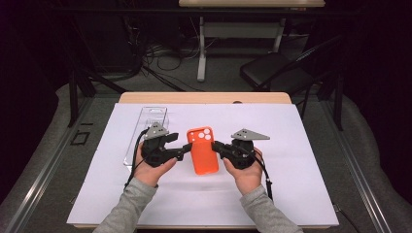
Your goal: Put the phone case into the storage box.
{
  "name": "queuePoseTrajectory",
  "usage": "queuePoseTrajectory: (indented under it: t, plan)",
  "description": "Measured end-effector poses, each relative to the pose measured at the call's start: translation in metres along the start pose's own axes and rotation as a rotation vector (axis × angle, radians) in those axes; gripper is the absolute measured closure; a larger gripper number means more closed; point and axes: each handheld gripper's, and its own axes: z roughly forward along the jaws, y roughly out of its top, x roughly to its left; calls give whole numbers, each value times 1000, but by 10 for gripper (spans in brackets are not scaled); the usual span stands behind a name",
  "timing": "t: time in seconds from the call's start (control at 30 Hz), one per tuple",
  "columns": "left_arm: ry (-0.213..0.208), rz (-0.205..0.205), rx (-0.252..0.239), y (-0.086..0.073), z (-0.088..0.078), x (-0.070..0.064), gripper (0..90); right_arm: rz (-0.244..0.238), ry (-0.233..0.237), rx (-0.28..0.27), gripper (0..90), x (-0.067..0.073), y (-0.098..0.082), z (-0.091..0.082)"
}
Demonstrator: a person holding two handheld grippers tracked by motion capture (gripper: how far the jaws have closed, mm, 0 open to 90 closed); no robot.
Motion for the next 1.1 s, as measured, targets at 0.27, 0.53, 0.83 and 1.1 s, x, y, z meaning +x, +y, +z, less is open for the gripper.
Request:
queuePoseTrajectory:
  t: [0.27,0.53,0.83,1.1]
  plan:
    - [45,60,20,17,5,1,349,-2,-17,-11,842,-2,5,5]
    - [92,124,25,28,7,-2,357,-7,-32,-16,842,-6,6,4]
    - [147,194,42,30,12,-7,417,-22,-59,-23,842,-5,5,4]
    - [164,215,52,31,16,-7,476,-33,-72,-14,842,-5,4,5]
